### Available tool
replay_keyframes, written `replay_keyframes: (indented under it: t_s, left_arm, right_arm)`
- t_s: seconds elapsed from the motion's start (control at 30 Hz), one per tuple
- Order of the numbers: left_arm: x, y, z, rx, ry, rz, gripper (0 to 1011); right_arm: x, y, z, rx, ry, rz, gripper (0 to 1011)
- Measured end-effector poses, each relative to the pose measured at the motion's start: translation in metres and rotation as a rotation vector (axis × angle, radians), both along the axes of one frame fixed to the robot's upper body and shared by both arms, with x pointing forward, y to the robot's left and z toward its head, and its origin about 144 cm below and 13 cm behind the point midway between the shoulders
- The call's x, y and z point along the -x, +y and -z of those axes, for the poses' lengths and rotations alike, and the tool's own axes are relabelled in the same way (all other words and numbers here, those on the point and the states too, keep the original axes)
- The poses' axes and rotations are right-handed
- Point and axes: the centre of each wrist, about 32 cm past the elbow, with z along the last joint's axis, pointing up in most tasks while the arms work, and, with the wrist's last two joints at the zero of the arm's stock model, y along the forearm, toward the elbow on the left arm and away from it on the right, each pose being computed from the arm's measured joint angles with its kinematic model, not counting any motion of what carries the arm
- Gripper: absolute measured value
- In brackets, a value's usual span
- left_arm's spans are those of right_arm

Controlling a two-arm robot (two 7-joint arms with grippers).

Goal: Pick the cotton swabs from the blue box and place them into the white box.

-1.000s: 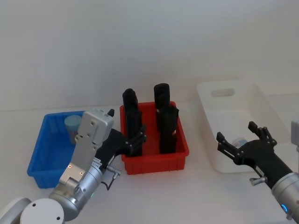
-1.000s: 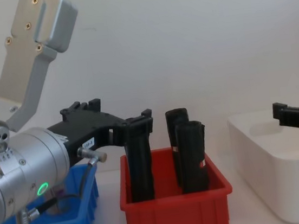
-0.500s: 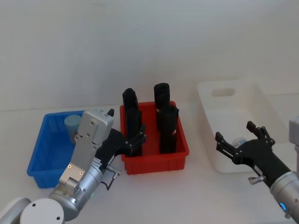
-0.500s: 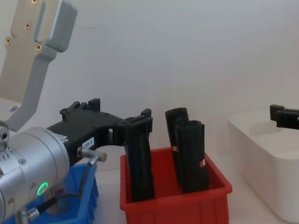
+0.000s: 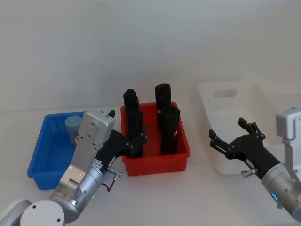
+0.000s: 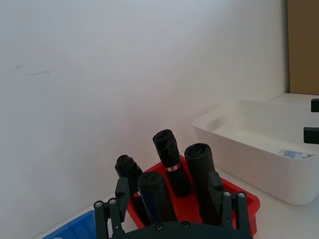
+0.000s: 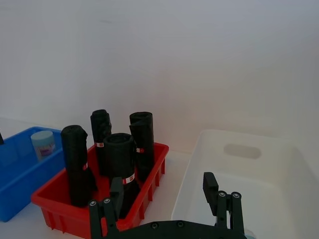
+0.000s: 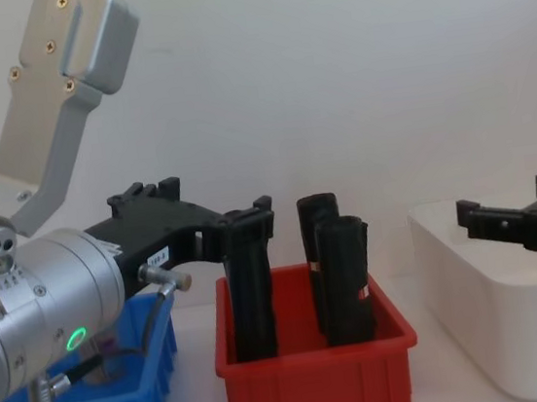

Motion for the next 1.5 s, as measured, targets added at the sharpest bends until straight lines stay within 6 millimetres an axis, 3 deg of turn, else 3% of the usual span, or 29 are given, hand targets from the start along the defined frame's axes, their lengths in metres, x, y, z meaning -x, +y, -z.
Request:
replay_keyframes:
  t_s: [0.87, 1.5]
  left_arm:
    - [0.000, 0.000, 0.000, 0.000, 0.000, 0.000, 1004]
    - [0.000, 0.000, 0.000, 0.000, 0.000, 0.000, 1004]
  right_arm:
    - [-0.090, 0.005, 0.022, 0.037, 0.025, -0.201, 1001]
    - [-0.133, 0.022, 0.034, 0.050, 0.062, -0.338, 1001]
